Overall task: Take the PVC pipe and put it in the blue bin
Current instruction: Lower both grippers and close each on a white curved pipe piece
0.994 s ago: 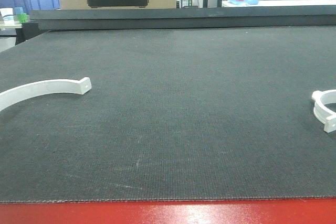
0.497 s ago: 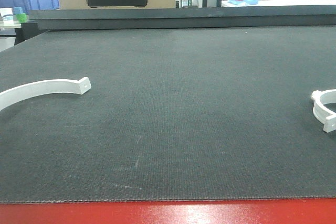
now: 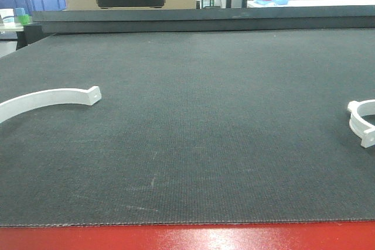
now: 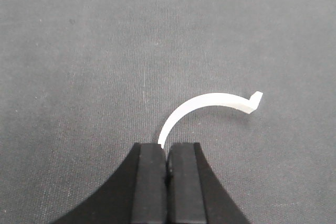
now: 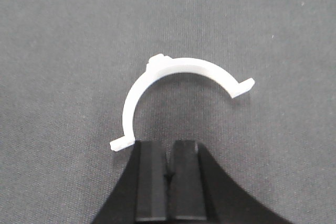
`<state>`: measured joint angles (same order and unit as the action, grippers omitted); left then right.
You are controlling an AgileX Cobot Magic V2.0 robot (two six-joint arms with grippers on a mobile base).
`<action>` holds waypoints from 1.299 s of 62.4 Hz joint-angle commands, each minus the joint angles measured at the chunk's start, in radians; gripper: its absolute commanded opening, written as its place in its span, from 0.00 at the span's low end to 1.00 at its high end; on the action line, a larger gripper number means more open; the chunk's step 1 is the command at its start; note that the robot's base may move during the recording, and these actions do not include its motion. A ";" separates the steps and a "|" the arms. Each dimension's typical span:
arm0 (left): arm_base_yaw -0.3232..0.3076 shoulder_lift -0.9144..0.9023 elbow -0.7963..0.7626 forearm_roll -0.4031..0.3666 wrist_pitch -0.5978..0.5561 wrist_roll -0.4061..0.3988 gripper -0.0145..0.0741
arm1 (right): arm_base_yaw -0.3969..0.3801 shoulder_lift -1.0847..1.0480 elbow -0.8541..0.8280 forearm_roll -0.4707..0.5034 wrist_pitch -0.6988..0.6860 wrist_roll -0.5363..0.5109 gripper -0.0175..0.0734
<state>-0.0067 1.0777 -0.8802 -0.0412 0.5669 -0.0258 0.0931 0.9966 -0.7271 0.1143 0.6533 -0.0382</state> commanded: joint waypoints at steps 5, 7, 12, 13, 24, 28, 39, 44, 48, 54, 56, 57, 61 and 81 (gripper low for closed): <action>0.002 0.007 -0.008 -0.010 -0.007 0.001 0.04 | 0.000 0.038 -0.002 0.006 -0.051 -0.007 0.01; 0.002 0.007 -0.008 -0.010 -0.007 0.001 0.04 | 0.000 0.049 -0.005 0.012 -0.044 0.001 0.01; 0.002 0.007 -0.008 -0.035 -0.007 -0.001 0.04 | 0.000 0.095 -0.051 0.016 0.024 0.075 0.03; 0.002 0.007 -0.008 -0.041 -0.007 -0.001 0.04 | 0.000 0.112 -0.068 0.016 0.047 0.089 0.03; 0.002 0.007 -0.008 -0.086 -0.007 -0.001 0.04 | 0.002 0.282 -0.229 0.016 0.175 0.137 0.03; 0.002 0.007 -0.008 -0.086 -0.007 -0.001 0.04 | 0.002 0.355 -0.290 0.016 0.210 0.195 0.03; 0.000 0.007 -0.008 -0.086 -0.004 -0.001 0.04 | 0.085 0.512 -0.413 -0.097 0.269 0.348 0.03; 0.000 0.007 -0.008 -0.086 -0.003 -0.001 0.04 | 0.123 0.567 -0.463 -0.103 0.288 0.352 0.03; 0.000 0.007 -0.008 -0.086 -0.003 -0.001 0.04 | 0.145 0.604 -0.491 -0.103 0.290 0.352 0.03; 0.000 0.007 -0.008 -0.086 -0.001 -0.001 0.04 | 0.150 0.642 -0.506 -0.103 0.290 0.352 0.06; 0.000 0.007 -0.008 -0.086 0.001 -0.001 0.04 | 0.150 0.650 -0.506 -0.103 0.293 0.352 0.09; 0.000 0.007 -0.008 -0.086 0.001 -0.001 0.04 | 0.150 0.654 -0.506 -0.103 0.298 0.352 0.10; 0.000 0.007 -0.008 -0.086 0.012 -0.001 0.04 | 0.150 0.670 -0.506 -0.103 0.304 0.352 0.21; 0.000 0.007 -0.008 -0.086 0.019 -0.001 0.04 | 0.148 0.737 -0.506 -0.101 0.293 0.352 0.47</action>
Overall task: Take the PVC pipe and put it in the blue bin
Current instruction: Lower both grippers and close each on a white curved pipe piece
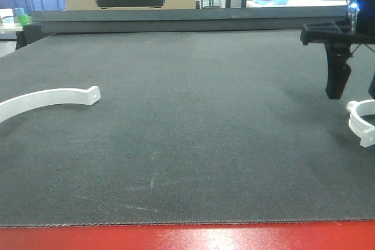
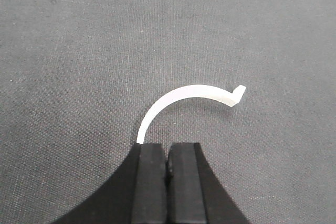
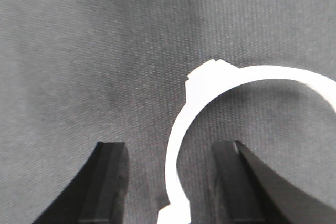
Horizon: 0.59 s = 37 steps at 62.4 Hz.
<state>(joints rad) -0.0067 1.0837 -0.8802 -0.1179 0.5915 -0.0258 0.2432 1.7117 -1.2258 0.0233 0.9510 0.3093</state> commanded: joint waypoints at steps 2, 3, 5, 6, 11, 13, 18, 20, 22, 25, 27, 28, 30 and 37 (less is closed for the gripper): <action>0.000 0.001 -0.008 -0.010 -0.006 -0.001 0.04 | -0.002 0.029 -0.008 -0.010 -0.005 0.005 0.47; 0.000 0.001 -0.008 -0.010 -0.006 -0.001 0.04 | -0.002 0.033 -0.008 -0.010 -0.005 0.005 0.47; 0.000 0.001 -0.008 -0.010 -0.006 -0.001 0.04 | -0.002 0.043 -0.008 -0.010 -0.009 0.005 0.47; 0.000 0.001 -0.008 -0.010 -0.006 -0.001 0.04 | -0.002 0.048 -0.008 -0.010 -0.011 0.005 0.47; 0.000 0.001 -0.008 -0.010 -0.006 -0.001 0.04 | -0.002 0.064 -0.008 -0.010 -0.013 0.007 0.47; 0.000 0.001 -0.008 -0.010 -0.006 -0.001 0.04 | -0.002 0.073 -0.008 -0.010 -0.014 0.008 0.47; 0.000 0.001 -0.008 -0.010 -0.006 -0.001 0.04 | -0.002 0.091 -0.008 -0.010 -0.016 0.015 0.47; 0.000 0.001 -0.008 -0.010 -0.006 -0.001 0.04 | -0.002 0.098 -0.008 -0.010 -0.016 0.015 0.47; 0.000 0.001 -0.008 -0.010 -0.003 -0.001 0.04 | -0.002 0.104 -0.008 -0.010 -0.013 0.015 0.47; 0.000 0.001 -0.008 -0.010 -0.003 -0.001 0.04 | -0.002 0.108 -0.008 -0.010 -0.009 0.015 0.46; 0.000 0.001 -0.008 -0.010 -0.003 -0.001 0.04 | -0.002 0.108 -0.008 -0.010 -0.004 0.015 0.42; 0.000 0.001 -0.008 -0.010 -0.003 -0.001 0.04 | -0.002 0.108 -0.008 -0.010 -0.001 0.015 0.41; 0.000 0.001 -0.008 -0.010 -0.003 -0.001 0.04 | -0.002 0.108 -0.008 -0.010 0.003 0.015 0.36; 0.000 0.001 -0.008 -0.010 -0.010 -0.001 0.04 | -0.002 0.108 -0.008 -0.013 0.008 0.015 0.13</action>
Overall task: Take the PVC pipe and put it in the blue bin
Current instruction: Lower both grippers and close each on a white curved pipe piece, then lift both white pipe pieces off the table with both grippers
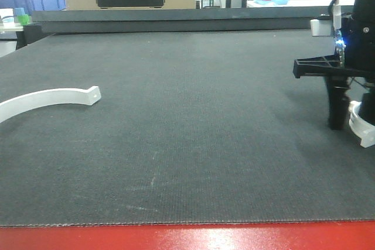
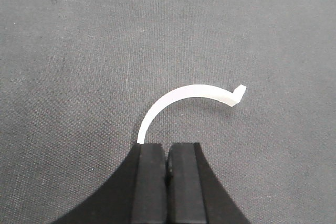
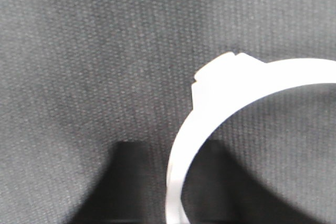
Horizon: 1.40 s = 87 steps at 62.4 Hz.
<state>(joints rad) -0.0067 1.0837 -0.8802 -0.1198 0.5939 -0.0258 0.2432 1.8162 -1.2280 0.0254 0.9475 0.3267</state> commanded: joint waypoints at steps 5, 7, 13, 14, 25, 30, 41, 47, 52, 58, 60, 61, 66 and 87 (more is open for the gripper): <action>0.000 0.001 -0.008 -0.008 -0.010 -0.001 0.04 | -0.002 0.000 -0.005 -0.017 0.018 -0.003 0.01; 0.000 0.001 -0.008 -0.008 -0.007 -0.001 0.04 | -0.002 -0.004 -0.005 -0.017 0.023 -0.007 0.01; 0.000 0.001 -0.012 -0.008 0.028 -0.001 0.04 | 0.002 -0.028 -0.007 -0.017 0.040 -0.038 0.01; 0.000 0.001 -0.018 -0.008 0.036 -0.001 0.04 | 0.004 -0.034 -0.007 -0.017 0.045 -0.045 0.01; 0.000 0.036 -0.105 -0.008 0.177 -0.001 0.04 | 0.049 -0.149 -0.009 -0.017 0.068 -0.110 0.01; 0.000 0.083 -0.169 -0.008 0.236 -0.001 0.04 | 0.079 -0.196 -0.009 -0.017 0.068 -0.116 0.01; 0.000 0.253 -0.302 0.005 0.332 -0.001 0.04 | 0.134 -0.275 -0.009 -0.014 0.068 -0.116 0.01; 0.000 0.357 -0.372 0.008 0.382 -0.001 0.04 | 0.148 -0.285 -0.009 -0.012 0.073 -0.116 0.01; 0.000 0.437 -0.403 0.008 0.396 -0.001 0.04 | 0.149 -0.285 -0.007 -0.007 0.086 -0.116 0.01; 0.000 0.518 -0.414 0.031 0.403 -0.001 0.04 | 0.149 -0.285 0.008 -0.007 0.086 -0.116 0.01; 0.000 0.538 -0.414 0.046 0.406 -0.001 0.04 | 0.149 -0.285 0.014 -0.007 0.086 -0.116 0.01; 0.000 0.548 -0.414 0.055 0.410 -0.001 0.04 | 0.149 -0.283 0.020 -0.007 0.086 -0.116 0.01; 0.000 0.599 -0.414 0.097 0.429 -0.001 0.04 | 0.149 -0.283 0.042 -0.007 0.086 -0.116 0.01; 0.002 0.661 -0.414 0.096 0.436 -0.001 0.04 | 0.149 -0.283 0.087 -0.006 0.054 -0.116 0.01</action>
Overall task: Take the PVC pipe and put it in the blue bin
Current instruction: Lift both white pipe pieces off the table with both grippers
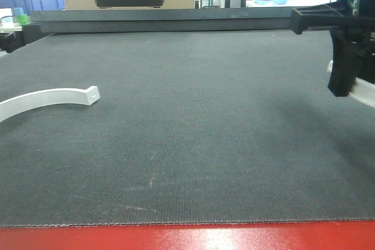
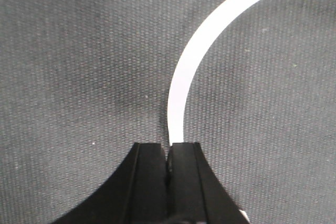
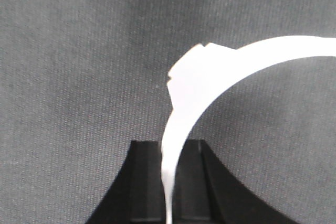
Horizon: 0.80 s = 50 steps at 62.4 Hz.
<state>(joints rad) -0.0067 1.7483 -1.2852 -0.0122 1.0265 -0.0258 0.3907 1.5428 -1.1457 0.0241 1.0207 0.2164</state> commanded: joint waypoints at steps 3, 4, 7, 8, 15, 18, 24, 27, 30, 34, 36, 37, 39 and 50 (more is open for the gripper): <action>0.002 -0.004 -0.009 -0.012 0.003 -0.001 0.04 | 0.001 -0.010 0.005 -0.002 -0.026 -0.005 0.01; 0.002 -0.004 -0.009 -0.012 0.003 -0.001 0.04 | 0.001 -0.010 0.005 -0.002 -0.026 -0.005 0.01; 0.002 -0.004 -0.009 -0.011 0.003 -0.001 0.04 | 0.001 -0.010 0.005 0.004 -0.032 -0.005 0.01; 0.002 -0.004 -0.009 -0.011 0.001 -0.001 0.04 | 0.001 -0.010 0.005 0.004 -0.034 -0.005 0.01; 0.002 -0.004 -0.009 -0.031 0.001 -0.001 0.16 | 0.001 -0.010 0.005 0.008 -0.044 -0.005 0.01; 0.002 -0.004 -0.009 -0.043 -0.001 -0.001 0.24 | 0.001 -0.010 0.005 0.010 -0.045 -0.005 0.01; 0.002 0.001 -0.009 -0.045 -0.003 -0.001 0.43 | 0.001 -0.010 0.005 0.016 -0.049 -0.005 0.01; 0.002 0.005 -0.005 -0.045 -0.006 -0.001 0.48 | 0.001 -0.010 0.005 0.018 -0.049 -0.005 0.01; 0.002 0.016 -0.003 -0.045 -0.006 -0.001 0.50 | 0.001 -0.010 0.005 0.023 -0.049 -0.005 0.01; 0.002 0.034 -0.003 -0.045 -0.006 -0.001 0.49 | 0.001 -0.010 0.007 0.031 -0.049 -0.005 0.01; 0.002 0.044 -0.003 -0.045 -0.006 -0.001 0.49 | 0.001 -0.010 0.008 0.033 -0.049 -0.005 0.01; 0.002 0.051 -0.003 -0.048 -0.006 -0.001 0.49 | 0.001 -0.010 0.010 0.035 -0.049 -0.005 0.01; 0.002 0.060 -0.003 -0.051 -0.004 -0.001 0.48 | 0.001 -0.010 0.011 0.035 -0.049 -0.005 0.01; 0.002 0.095 -0.003 -0.064 0.000 -0.001 0.48 | 0.001 -0.010 0.013 0.038 -0.054 -0.005 0.01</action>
<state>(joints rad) -0.0067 1.8355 -1.2861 -0.0608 1.0265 -0.0258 0.3907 1.5428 -1.1344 0.0633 0.9776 0.2156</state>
